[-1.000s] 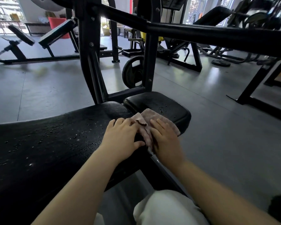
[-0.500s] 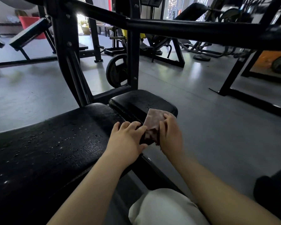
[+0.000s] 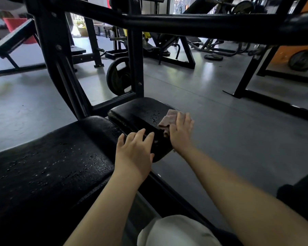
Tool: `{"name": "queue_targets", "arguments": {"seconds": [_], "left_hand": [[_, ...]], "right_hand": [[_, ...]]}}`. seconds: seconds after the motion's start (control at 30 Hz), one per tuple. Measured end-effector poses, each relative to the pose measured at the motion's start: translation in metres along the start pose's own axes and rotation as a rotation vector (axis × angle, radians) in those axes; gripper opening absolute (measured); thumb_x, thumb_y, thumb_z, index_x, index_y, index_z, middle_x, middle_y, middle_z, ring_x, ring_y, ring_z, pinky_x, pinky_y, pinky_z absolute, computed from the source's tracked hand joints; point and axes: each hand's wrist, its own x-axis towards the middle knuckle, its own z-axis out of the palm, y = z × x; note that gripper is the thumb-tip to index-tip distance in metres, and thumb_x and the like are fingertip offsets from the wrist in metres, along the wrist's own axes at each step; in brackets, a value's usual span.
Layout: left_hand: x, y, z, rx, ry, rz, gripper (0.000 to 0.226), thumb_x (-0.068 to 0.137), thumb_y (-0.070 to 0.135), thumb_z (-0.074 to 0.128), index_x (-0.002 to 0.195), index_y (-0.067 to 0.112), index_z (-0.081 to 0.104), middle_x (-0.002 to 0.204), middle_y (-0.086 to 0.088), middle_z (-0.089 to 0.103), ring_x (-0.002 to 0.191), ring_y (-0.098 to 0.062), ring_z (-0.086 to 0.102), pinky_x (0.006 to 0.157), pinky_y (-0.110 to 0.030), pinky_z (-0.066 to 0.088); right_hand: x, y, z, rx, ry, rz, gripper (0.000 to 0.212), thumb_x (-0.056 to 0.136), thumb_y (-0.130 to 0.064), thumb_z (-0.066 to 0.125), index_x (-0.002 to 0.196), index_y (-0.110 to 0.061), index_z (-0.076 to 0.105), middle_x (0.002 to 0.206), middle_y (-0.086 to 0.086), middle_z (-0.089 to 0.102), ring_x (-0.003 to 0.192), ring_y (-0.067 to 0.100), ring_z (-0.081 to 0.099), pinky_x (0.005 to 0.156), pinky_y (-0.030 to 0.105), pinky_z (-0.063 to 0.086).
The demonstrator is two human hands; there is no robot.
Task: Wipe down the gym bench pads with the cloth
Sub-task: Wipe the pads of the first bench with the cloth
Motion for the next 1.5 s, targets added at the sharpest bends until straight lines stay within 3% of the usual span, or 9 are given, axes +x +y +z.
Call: {"name": "queue_targets", "arguments": {"seconds": [0.13,0.27,0.43,0.53,0.67,0.83,1.0,1.27,1.5], "left_hand": [[0.005,0.001,0.004,0.008,0.018,-0.005,0.06,0.095,0.041,0.046,0.147,0.031,0.016,0.155,0.002,0.017,0.141,-0.017,0.02,0.117,-0.04,0.01],[0.01,-0.003,0.007,-0.006,0.022,-0.026,0.059,0.094,0.044,0.046,0.146,0.032,0.02,0.154,0.005,0.022,0.139,-0.016,0.023,0.116,-0.039,0.01],[0.016,-0.006,0.007,-0.035,0.04,-0.035,0.054,0.092,0.045,0.05,0.142,0.037,0.031,0.151,0.01,0.031,0.136,-0.012,0.03,0.116,-0.036,0.011],[0.019,-0.006,0.006,-0.058,0.036,-0.036,0.052,0.092,0.044,0.051,0.141,0.038,0.034,0.15,0.011,0.032,0.136,-0.009,0.032,0.115,-0.034,0.008],[0.019,-0.004,0.007,-0.08,0.049,-0.039,0.05,0.092,0.041,0.052,0.14,0.036,0.038,0.15,0.009,0.035,0.134,-0.009,0.036,0.115,-0.031,0.005],[0.019,-0.001,0.006,-0.098,0.063,-0.04,0.048,0.092,0.036,0.054,0.138,0.034,0.041,0.149,0.007,0.037,0.132,-0.01,0.04,0.115,-0.03,0.004],[0.017,0.001,0.005,-0.086,0.075,-0.055,0.044,0.092,0.033,0.056,0.134,0.032,0.046,0.145,0.006,0.042,0.129,-0.013,0.043,0.115,-0.032,0.006],[0.011,0.0,0.005,-0.02,0.06,-0.045,0.05,0.094,0.036,0.05,0.141,0.032,0.034,0.15,0.007,0.033,0.131,-0.015,0.038,0.115,-0.037,0.012],[-0.007,0.0,0.005,0.124,-0.015,-0.004,0.068,0.094,0.038,0.05,0.149,0.029,0.01,0.156,0.004,0.018,0.139,-0.02,0.023,0.116,-0.043,0.009]], "right_hand": [[0.019,0.007,-0.014,0.048,-0.11,0.061,0.055,0.1,-0.021,0.029,0.152,-0.02,0.012,0.158,0.012,-0.012,0.145,0.032,-0.007,0.118,0.042,0.001],[0.01,0.013,-0.005,0.116,-0.111,0.058,0.057,0.098,-0.024,0.033,0.152,-0.027,0.014,0.156,0.013,-0.02,0.145,0.034,-0.002,0.118,0.045,0.007],[0.04,0.015,-0.016,0.058,-0.175,-0.015,0.051,0.097,-0.021,0.035,0.148,-0.024,0.03,0.158,0.011,-0.001,0.144,0.032,0.009,0.118,0.04,0.01],[0.064,0.011,-0.024,-0.021,-0.296,-0.083,0.06,0.085,-0.033,0.033,0.144,-0.024,0.039,0.156,0.008,0.017,0.141,0.03,0.021,0.116,0.041,0.018],[0.094,0.004,-0.025,-0.051,-0.437,-0.163,0.053,0.088,-0.028,0.032,0.141,-0.029,0.043,0.146,0.003,0.034,0.109,0.021,0.05,0.094,0.034,0.041],[0.117,0.0,-0.017,-0.179,-0.51,-0.248,0.047,0.099,-0.039,0.031,0.146,-0.034,0.031,0.154,-0.001,0.026,0.137,0.018,0.029,0.114,0.043,0.024],[0.114,0.008,-0.015,-0.271,-0.428,-0.29,0.051,0.098,-0.048,0.034,0.147,-0.035,0.03,0.156,-0.002,0.023,0.142,0.019,0.024,0.114,0.044,0.023],[0.062,0.016,-0.009,0.003,-0.103,-0.095,0.045,0.097,-0.034,0.041,0.141,-0.023,0.043,0.147,0.009,0.033,0.131,0.032,0.037,0.111,0.044,0.028],[-0.027,-0.03,0.016,0.327,0.206,0.318,0.059,0.101,-0.034,0.035,0.152,-0.025,0.007,0.159,0.01,-0.004,0.144,0.031,0.007,0.113,0.039,0.014]]}}
